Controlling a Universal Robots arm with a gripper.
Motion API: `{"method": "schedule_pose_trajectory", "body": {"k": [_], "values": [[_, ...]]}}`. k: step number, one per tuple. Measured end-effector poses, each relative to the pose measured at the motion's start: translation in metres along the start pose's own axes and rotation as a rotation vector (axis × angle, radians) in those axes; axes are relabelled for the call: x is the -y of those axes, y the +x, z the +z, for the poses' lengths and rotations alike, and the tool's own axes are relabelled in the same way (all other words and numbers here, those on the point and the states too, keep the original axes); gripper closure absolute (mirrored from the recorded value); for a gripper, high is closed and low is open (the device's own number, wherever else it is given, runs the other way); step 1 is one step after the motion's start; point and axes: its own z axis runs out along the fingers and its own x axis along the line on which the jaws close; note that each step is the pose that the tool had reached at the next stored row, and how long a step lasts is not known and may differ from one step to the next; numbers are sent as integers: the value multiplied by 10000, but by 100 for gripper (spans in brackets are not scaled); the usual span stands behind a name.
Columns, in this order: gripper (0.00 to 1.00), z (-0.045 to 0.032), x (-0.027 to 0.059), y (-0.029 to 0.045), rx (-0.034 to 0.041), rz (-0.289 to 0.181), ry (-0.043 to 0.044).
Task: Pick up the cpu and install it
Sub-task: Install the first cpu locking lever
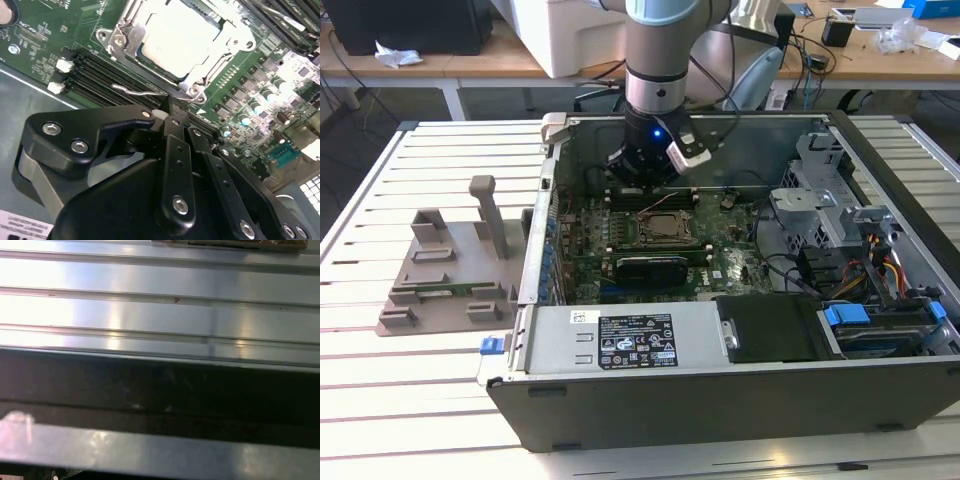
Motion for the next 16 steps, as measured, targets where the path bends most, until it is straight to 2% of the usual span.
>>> {"method": "schedule_pose_trajectory", "body": {"k": [13, 16], "values": [[89, 94, 5, -220, -26, -5, -3], [89, 104, 8, -252, -32, -4, -1]]}}
